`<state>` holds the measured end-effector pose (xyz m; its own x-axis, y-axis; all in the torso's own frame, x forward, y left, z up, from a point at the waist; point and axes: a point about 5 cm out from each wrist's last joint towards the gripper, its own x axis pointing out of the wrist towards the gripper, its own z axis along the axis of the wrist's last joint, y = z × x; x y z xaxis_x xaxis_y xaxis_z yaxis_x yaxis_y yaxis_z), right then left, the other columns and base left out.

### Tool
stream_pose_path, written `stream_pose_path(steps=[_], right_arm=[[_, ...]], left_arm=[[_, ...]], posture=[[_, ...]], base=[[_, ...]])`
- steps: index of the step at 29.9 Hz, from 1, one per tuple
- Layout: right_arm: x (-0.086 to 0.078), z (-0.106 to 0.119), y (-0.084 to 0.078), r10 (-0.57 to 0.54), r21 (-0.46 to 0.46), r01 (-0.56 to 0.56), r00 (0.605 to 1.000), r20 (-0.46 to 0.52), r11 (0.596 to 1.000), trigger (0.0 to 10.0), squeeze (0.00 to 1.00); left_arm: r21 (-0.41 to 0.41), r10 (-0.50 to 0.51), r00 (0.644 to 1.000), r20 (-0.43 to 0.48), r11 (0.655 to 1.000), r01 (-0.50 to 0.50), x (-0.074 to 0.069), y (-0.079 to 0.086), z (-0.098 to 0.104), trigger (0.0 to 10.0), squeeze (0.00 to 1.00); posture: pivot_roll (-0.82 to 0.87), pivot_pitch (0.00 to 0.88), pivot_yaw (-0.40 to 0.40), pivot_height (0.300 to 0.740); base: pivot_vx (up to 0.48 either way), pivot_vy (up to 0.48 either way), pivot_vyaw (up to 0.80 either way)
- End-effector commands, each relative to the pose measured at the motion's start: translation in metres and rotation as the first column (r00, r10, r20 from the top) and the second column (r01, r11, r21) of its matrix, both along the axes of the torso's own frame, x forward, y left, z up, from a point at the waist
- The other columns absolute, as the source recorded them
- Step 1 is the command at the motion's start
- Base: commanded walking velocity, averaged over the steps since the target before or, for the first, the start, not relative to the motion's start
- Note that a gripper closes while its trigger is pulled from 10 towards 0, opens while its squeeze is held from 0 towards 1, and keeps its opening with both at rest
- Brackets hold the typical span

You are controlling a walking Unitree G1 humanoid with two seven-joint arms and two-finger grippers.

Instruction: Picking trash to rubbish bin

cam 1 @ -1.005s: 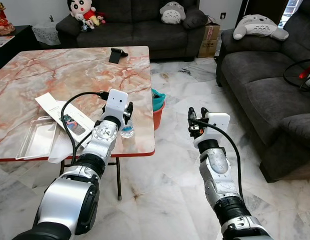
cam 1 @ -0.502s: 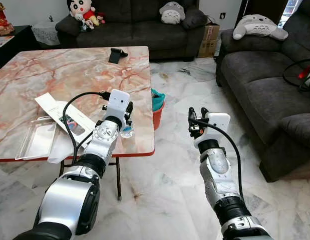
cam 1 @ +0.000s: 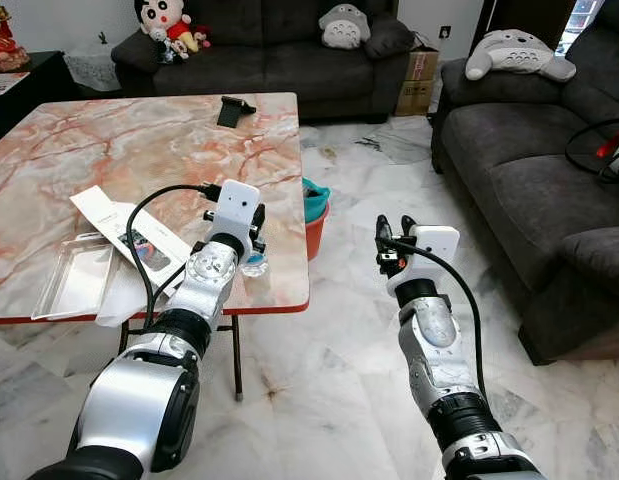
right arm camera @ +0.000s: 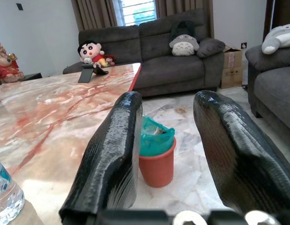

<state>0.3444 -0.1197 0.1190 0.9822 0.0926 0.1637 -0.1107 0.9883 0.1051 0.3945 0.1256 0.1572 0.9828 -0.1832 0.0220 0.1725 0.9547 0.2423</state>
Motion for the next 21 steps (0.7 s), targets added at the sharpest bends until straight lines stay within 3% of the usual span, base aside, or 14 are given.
stream_pose_path(steps=[1, 7, 8, 9, 17, 21], right_arm=[[0.0, 0.002, 0.002, 0.005, 0.005, -0.005, 1.0, 0.004, 1.0, 10.0, 0.0], [0.001, 0.003, 0.002, 0.003, 0.006, -0.003, 1.0, 0.007, 1.0, 10.0, 0.0], [0.001, 0.004, 0.002, 0.002, 0.007, -0.002, 1.0, 0.011, 1.0, 10.0, 0.0], [0.002, 0.005, 0.002, 0.001, 0.008, -0.001, 1.0, 0.014, 1.0, 10.0, 0.0], [0.005, 0.016, 0.004, 0.001, 0.02, -0.002, 0.998, 0.056, 1.0, 10.0, 0.0], [0.006, 0.018, 0.004, -0.002, 0.023, 0.001, 0.998, 0.064, 1.0, 10.0, 0.0]], left_arm=[[-0.002, -0.002, 0.999, -0.041, 1.0, 0.001, -0.004, 0.0, -0.012, 0.0, 0.0], [-0.057, 0.014, 1.0, 0.008, 0.998, -0.013, -0.005, 0.001, -0.006, 0.0, 0.0], [-0.092, 0.02, 0.997, 0.071, 0.996, -0.013, -0.005, 0.001, 0.003, 9.0, 0.0], [-0.102, 0.019, 0.995, 0.1, 0.995, -0.008, -0.005, 0.0, 0.007, 10.0, 0.0], [-0.151, 0.01, 0.97, 0.245, 0.988, 0.028, -0.015, -0.004, 0.021, 10.0, 0.0], [-0.16, 0.018, 0.965, 0.263, 0.987, 0.025, -0.019, -0.003, 0.02, 10.0, 0.0]], posture=[[0.16, 0.0, 0.046, 0.74], [0.16, 0.0, 0.048, 0.74], [0.16, 0.0, 0.048, 0.74], [0.16, 0.0, 0.048, 0.74], [0.17, 0.0, 0.053, 0.74], [0.17, 0.0, 0.053, 0.74]], base=[[0.0, 0.0, 0.0], [0.0, 0.0, 0.0], [0.0, 0.0, 0.0], [0.0, 0.0, 0.0], [0.0, 0.0, 0.0], [0.0, 0.0, 0.0]])
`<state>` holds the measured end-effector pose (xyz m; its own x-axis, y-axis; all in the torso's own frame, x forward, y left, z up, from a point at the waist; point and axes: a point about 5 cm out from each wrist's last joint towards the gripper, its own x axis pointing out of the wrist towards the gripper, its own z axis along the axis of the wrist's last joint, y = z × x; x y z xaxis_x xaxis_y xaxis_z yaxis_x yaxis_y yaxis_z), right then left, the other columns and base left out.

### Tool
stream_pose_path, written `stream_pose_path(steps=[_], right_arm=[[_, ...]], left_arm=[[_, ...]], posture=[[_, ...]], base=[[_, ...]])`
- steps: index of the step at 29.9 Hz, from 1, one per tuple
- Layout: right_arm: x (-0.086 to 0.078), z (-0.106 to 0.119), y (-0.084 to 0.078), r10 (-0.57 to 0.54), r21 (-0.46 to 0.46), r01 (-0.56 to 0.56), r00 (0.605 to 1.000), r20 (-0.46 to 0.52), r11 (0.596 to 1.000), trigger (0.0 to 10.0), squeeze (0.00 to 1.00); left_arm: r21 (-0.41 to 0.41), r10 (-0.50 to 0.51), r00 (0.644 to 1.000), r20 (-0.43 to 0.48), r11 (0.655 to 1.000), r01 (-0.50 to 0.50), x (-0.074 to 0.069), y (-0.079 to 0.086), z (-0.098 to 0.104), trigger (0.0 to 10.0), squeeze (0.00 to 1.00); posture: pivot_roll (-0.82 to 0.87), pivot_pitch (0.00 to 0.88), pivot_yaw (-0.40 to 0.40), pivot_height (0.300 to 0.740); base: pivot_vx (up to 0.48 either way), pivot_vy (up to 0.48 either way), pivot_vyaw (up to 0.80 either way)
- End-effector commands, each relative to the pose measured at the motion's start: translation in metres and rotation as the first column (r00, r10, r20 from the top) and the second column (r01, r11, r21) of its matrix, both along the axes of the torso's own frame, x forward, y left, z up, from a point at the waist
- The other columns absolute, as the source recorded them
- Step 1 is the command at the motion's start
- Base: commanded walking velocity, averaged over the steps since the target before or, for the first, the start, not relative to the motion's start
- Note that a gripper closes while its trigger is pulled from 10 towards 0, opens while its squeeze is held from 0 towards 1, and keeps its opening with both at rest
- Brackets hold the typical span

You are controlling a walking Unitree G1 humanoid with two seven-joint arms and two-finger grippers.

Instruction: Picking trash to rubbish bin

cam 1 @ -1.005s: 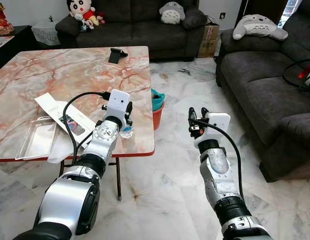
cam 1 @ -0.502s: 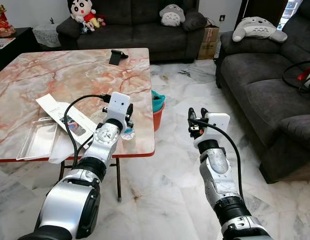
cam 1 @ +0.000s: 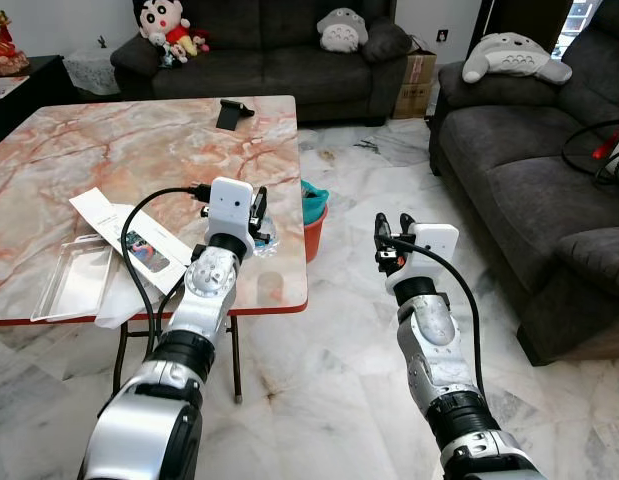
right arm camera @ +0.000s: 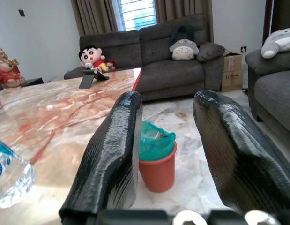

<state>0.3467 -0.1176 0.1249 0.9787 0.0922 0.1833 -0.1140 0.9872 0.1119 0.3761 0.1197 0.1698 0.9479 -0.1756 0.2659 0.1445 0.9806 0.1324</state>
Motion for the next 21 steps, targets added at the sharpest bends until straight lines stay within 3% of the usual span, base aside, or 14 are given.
stream_pose_path(steps=[1, 6, 21], right_arm=[[0.004, 0.013, 0.002, -0.007, 0.015, 0.007, 0.999, 0.047, 1.0, 10.0, 0.0], [0.004, 0.013, -0.002, -0.035, 0.026, 0.034, 0.998, 0.052, 0.999, 10.0, 0.0], [0.003, 0.017, -0.009, -0.066, 0.035, 0.063, 0.995, 0.077, 0.997, 10.0, 0.0]], left_arm=[[-0.017, 0.016, 0.999, 0.043, 1.0, -0.015, -0.002, 0.003, 0.007, 10.0, 0.0], [-0.01, 0.014, 0.999, 0.044, 1.0, -0.014, -0.009, 0.0, 0.001, 10.0, 0.0], [0.01, -0.014, 0.997, 0.075, 1.0, 0.013, -0.009, -0.009, 0.011, 10.0, 0.0]], posture=[[0.17, 0.0, 0.053, 0.74], [0.17, 0.0, 0.05, 0.74], [0.16, 0.0, 0.058, 0.74]], base=[[0.0, 0.0, 0.0], [0.0, 0.0, 0.0], [0.0, 0.0, 0.0]])
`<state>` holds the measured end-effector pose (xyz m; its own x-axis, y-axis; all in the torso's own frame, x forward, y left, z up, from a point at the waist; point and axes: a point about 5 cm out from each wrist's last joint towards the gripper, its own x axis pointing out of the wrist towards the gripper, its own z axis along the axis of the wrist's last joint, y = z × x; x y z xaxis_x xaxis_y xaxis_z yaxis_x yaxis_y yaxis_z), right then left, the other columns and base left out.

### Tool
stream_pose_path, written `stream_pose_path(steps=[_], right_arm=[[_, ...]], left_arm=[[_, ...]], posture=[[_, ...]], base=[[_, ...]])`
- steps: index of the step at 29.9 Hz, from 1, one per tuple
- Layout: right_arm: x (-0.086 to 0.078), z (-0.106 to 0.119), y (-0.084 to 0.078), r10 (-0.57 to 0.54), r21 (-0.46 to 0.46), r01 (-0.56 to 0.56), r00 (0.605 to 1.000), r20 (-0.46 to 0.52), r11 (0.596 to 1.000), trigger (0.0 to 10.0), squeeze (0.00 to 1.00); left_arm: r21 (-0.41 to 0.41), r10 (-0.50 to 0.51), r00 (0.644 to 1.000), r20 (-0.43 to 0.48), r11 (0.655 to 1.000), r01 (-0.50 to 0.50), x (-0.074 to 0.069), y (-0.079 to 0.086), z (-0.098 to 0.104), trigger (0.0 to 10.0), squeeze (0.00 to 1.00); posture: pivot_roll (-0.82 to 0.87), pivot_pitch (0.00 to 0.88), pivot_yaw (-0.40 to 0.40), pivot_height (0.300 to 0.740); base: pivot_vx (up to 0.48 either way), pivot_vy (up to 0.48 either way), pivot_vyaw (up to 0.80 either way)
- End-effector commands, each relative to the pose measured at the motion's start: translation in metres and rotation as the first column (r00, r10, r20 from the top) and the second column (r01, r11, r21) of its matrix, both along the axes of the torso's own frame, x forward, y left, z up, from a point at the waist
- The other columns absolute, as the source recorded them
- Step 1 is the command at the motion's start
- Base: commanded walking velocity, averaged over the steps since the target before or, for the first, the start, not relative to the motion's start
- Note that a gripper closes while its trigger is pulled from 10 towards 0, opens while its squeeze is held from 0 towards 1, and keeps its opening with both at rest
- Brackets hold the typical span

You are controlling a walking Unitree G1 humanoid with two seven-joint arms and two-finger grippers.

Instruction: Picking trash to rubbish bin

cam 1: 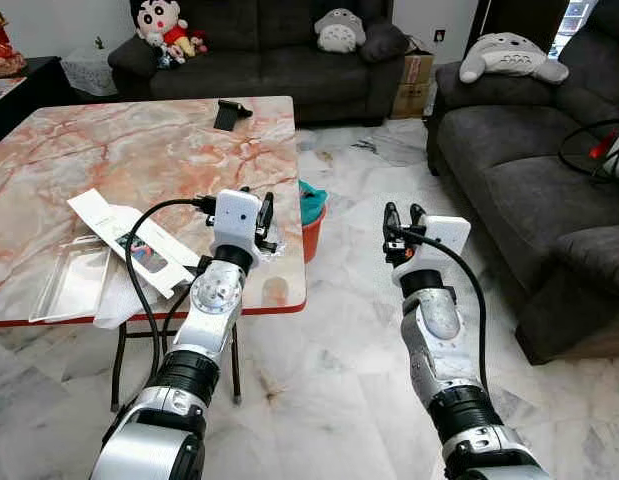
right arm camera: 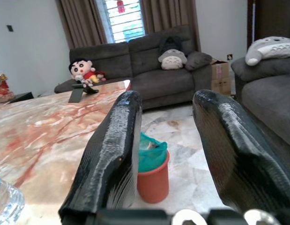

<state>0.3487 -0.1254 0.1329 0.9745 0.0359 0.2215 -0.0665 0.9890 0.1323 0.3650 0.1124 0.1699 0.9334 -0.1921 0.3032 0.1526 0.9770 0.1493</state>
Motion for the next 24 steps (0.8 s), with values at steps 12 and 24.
stream_pose_path(steps=[12, 24], right_arm=[[0.0013, 0.0098, -0.001, -0.013, 0.011, 0.013, 0.999, 0.041, 1.0, 10.0, 0.0], [0.001, 0.0081, -0.0019, -0.017, 0.013, 0.017, 0.999, 0.035, 1.0, 10.0, 0.0]], left_arm=[[0.002, 0.001, 0.999, 0.039, 1.0, -0.002, 0.0019, -0.0014, 0.0145, 10.0, 0.0], [0.002, -0.002, 0.999, 0.034, 1.0, 0.002, 0.0013, -0.0021, 0.0137, 10.0, 0.0]], posture=[[0.16, 0.0, 0.06, 0.74], [0.17, 0.0, 0.057, 0.74]], base=[[0.0, 0.0, 0.0], [-0.021, 0.0, 0.0]])
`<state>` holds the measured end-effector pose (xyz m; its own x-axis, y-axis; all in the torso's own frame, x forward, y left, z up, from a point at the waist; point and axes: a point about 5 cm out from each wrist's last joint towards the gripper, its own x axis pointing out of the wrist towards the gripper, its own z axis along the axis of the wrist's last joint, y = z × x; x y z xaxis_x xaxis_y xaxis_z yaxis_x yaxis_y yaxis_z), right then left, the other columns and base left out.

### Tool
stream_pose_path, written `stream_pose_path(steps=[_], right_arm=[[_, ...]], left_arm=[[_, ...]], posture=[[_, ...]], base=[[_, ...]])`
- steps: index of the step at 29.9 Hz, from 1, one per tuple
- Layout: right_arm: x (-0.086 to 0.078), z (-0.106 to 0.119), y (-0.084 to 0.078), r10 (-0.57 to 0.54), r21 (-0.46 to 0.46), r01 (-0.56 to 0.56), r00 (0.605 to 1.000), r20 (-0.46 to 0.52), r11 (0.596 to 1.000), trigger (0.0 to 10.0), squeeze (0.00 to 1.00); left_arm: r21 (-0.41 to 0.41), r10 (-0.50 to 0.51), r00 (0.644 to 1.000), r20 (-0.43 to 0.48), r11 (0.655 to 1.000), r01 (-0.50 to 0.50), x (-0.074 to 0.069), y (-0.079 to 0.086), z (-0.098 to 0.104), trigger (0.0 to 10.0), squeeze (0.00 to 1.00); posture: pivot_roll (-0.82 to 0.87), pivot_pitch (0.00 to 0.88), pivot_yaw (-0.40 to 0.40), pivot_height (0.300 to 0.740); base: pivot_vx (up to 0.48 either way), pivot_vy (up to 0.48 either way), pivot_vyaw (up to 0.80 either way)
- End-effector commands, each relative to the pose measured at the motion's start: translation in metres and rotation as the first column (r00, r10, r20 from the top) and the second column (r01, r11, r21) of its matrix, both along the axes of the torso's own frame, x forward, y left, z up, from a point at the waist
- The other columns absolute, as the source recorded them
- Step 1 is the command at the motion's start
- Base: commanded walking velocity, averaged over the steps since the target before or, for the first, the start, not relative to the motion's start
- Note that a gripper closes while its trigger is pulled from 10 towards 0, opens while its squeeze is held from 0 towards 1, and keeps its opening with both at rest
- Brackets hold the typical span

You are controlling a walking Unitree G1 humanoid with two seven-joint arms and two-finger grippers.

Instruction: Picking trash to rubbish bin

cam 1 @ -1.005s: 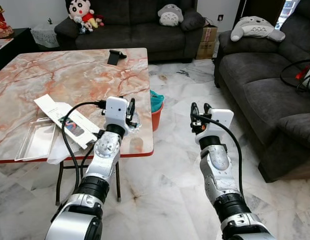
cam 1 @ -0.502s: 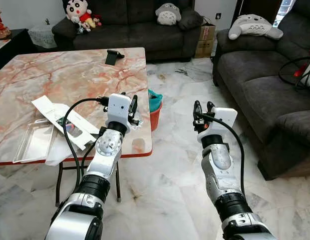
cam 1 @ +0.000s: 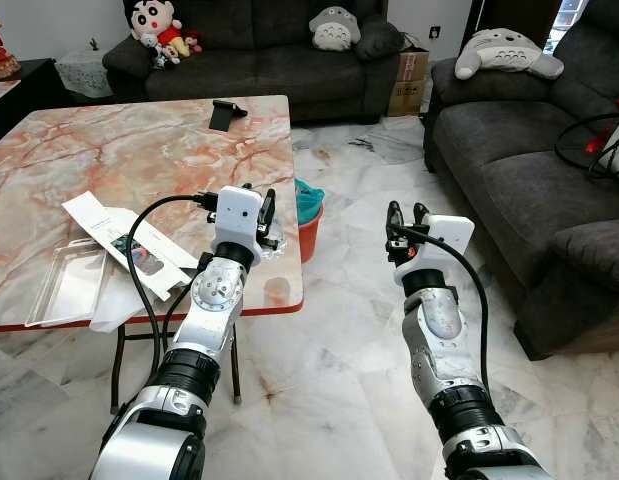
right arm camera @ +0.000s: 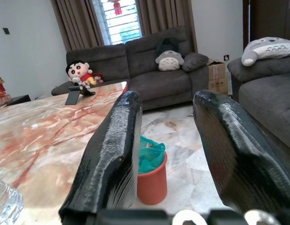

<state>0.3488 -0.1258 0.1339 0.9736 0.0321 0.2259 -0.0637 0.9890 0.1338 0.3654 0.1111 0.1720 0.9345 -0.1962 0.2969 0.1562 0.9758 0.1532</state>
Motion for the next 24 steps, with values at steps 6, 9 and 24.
stream_pose_path(steps=[6, 9, 24], right_arm=[[0.001, 0.0066, -0.0016, -0.013, 0.01, 0.013, 1.0, 0.028, 1.0, 10.0, 0.0], [0.0009, 0.0068, -0.002, -0.013, 0.01, 0.013, 0.999, 0.029, 1.0, 10.0, 0.0], [0.0009, 0.0075, -0.0017, -0.012, 0.014, 0.011, 0.999, 0.032, 1.0, 10.0, 0.0]], left_arm=[[-0.004, 0.004, 0.999, 0.035, 1.0, -0.004, 0.0004, 0.0002, 0.0102, 10.0, 0.0], [-0.005, 0.003, 0.999, 0.035, 1.0, -0.003, 0.0003, -0.0003, 0.0102, 10.0, 0.0], [-0.003, 0.004, 0.999, 0.034, 1.0, -0.004, 0.0001, -0.0003, 0.0109, 10.0, 0.0]], posture=[[0.17, 0.0, 0.057, 0.74], [0.17, 0.0, 0.053, 0.74], [0.17, 0.0, 0.053, 0.74]], base=[[-0.269, 0.0, 0.0], [-0.286, 0.0, 0.0], [-0.329, 0.0, 0.0]])
